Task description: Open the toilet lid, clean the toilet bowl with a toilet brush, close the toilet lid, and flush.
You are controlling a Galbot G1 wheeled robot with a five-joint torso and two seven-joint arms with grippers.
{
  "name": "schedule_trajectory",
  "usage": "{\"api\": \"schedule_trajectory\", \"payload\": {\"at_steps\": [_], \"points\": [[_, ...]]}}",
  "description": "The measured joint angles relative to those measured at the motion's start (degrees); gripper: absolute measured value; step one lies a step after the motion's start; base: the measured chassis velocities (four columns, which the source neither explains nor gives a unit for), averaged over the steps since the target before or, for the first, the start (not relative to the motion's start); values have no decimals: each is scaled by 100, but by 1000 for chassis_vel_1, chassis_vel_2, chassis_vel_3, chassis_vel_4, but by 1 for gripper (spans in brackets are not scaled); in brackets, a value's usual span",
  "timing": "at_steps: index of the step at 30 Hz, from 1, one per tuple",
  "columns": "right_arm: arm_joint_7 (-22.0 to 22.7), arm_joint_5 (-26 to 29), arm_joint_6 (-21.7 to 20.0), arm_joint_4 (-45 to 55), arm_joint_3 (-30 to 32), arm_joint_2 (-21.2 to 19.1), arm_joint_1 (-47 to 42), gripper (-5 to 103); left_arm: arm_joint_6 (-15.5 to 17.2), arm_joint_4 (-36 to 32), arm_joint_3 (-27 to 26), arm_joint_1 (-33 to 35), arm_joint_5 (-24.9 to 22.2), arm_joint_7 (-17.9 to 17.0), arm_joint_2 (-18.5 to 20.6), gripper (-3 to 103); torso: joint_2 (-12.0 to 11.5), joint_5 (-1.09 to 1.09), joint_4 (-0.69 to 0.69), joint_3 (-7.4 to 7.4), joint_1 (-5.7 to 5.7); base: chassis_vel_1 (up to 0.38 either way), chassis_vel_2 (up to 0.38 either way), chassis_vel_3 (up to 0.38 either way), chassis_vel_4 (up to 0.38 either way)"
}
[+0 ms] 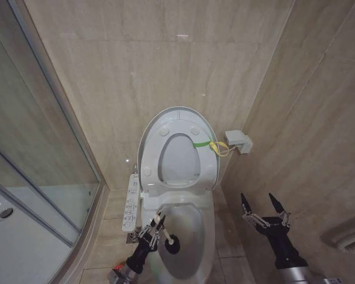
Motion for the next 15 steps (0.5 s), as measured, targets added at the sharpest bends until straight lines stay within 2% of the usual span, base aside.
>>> {"api": "schedule_trajectory", "payload": {"at_steps": [5,15], "points": [[0,0,0,0,0,0,0,100,51,-138,15,-111,-15,-102,15,21,-1,0,-1,0,0,0,0,0,0],[0,0,0,0,0,0,0,100,-18,-529,25,-36,420,-72,301,21,-1,0,-1,0,0,0,0,0,0]]}}
